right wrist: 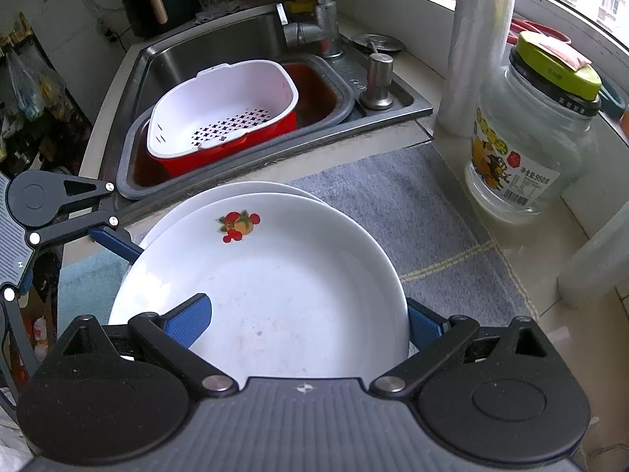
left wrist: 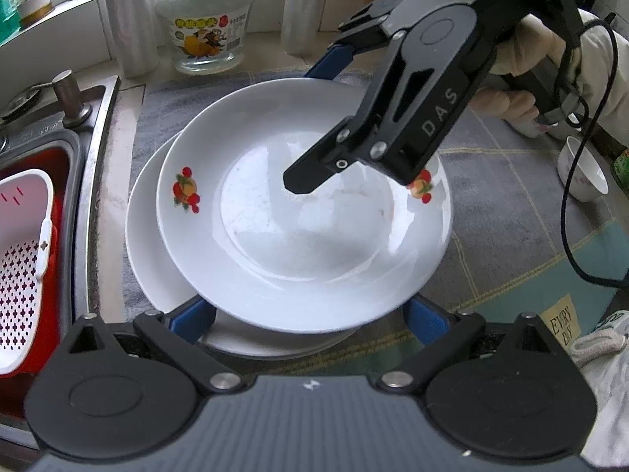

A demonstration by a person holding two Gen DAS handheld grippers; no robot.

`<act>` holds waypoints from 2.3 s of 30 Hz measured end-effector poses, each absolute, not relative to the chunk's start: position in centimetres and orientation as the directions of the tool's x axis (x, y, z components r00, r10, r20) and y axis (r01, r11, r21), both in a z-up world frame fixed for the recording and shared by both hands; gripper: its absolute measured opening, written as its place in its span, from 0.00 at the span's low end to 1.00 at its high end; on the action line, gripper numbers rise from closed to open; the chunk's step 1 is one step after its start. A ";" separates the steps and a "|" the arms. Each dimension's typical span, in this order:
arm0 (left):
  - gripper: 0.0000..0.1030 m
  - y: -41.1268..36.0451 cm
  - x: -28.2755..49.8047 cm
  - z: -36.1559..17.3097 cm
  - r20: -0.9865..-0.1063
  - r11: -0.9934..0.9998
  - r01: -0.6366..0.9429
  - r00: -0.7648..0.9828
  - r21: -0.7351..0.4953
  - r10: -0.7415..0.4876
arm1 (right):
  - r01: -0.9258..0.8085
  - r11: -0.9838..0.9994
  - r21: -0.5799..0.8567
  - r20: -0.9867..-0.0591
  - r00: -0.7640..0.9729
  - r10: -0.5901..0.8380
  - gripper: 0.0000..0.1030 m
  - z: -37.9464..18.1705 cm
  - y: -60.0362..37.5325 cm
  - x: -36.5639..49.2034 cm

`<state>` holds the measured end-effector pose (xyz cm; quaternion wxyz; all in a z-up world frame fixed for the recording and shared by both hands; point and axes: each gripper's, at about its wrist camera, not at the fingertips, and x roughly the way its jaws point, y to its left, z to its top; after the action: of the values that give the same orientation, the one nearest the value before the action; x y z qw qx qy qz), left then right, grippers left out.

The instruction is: Organize plates and bowls

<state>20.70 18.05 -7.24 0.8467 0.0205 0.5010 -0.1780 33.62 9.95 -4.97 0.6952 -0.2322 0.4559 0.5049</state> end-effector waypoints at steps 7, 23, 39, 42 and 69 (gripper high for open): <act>0.97 18.1 20.8 -7.1 -0.858 0.933 0.328 0.427 -0.148 -0.286 | -0.913 0.386 0.133 -0.870 0.079 0.487 1.00 -4.9 9.7 33.4; 0.97 17.9 20.7 -7.2 -0.863 0.930 0.341 0.419 -0.137 -0.280 | -0.901 0.417 0.119 -0.891 0.088 0.445 1.00 -5.4 9.3 32.7; 0.97 17.7 20.7 -6.9 -0.877 0.930 0.347 0.401 -0.124 -0.266 | -0.896 0.426 0.126 -0.890 0.088 0.447 1.00 -5.4 9.0 32.7; 0.97 17.6 20.7 -6.9 -0.879 0.932 0.343 0.401 -0.117 -0.258 | -0.895 0.428 0.128 -0.889 0.087 0.449 1.00 -5.4 9.0 32.6; 0.99 17.9 20.0 -6.6 -0.860 0.942 0.325 0.454 -0.084 -0.234 | -0.902 0.419 0.106 -0.902 0.089 0.422 1.00 -5.4 9.1 31.8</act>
<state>20.05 17.86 -6.55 0.8515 0.0460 0.4959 -0.1640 31.83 9.08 -5.44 0.6940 -0.2513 0.4775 0.4767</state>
